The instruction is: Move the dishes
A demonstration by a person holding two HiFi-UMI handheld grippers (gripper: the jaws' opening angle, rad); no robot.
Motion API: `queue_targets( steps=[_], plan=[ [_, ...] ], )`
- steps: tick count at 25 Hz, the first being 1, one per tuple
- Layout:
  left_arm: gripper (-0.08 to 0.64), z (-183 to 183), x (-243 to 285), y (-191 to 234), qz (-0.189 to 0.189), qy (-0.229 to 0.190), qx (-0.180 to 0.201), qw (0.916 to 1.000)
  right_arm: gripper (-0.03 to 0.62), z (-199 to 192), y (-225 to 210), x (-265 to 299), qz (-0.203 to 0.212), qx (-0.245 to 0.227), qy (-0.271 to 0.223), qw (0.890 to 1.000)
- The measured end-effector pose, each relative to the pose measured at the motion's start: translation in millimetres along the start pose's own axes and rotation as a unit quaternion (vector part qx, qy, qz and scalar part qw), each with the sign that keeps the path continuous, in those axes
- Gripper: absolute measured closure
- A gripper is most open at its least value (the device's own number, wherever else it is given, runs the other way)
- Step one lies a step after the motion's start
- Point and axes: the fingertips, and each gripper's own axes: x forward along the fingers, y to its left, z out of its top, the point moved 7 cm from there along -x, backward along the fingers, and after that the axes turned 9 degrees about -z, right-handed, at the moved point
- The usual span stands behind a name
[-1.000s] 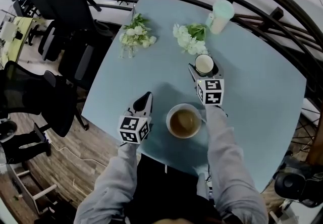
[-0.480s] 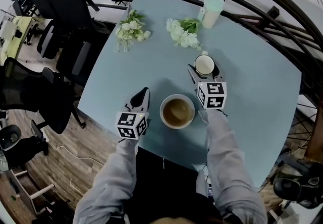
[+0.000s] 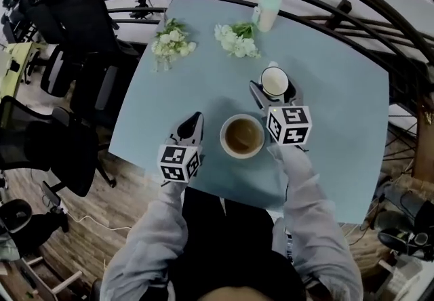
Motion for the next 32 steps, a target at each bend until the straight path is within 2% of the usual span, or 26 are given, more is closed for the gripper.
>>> queue_targets(
  steps=[6,15,20,26,32],
  plan=[
    [0.543,11.4,-36.9,21.4,-0.035,0.006,0.036,0.9987,0.178,15.8,42.9,-44.6,-0.033,0.019,-0.015,0.999],
    [0.543,8.9,-80.7,70.5,-0.066,0.009,0.036,0.9971,0.178,19.8,124.1,-77.6,-0.050,0.042,-0.028,0.998],
    [0.543,5.1,-92.1,92.0,-0.085,0.011,0.039,0.9956,0.178,3.2,171.8,-78.0,-0.045,0.067,-0.025,0.996],
    [0.543,-0.1,-98.7,114.2,-0.103,0.022,0.043,0.9935,0.178,-27.8,212.5,-62.0,-0.068,0.044,-0.008,0.997],
    [0.543,-10.4,-102.7,126.3,-0.108,0.043,0.041,0.9924,0.177,-66.5,227.7,-41.4,-0.085,0.037,0.021,0.996]
  ],
)
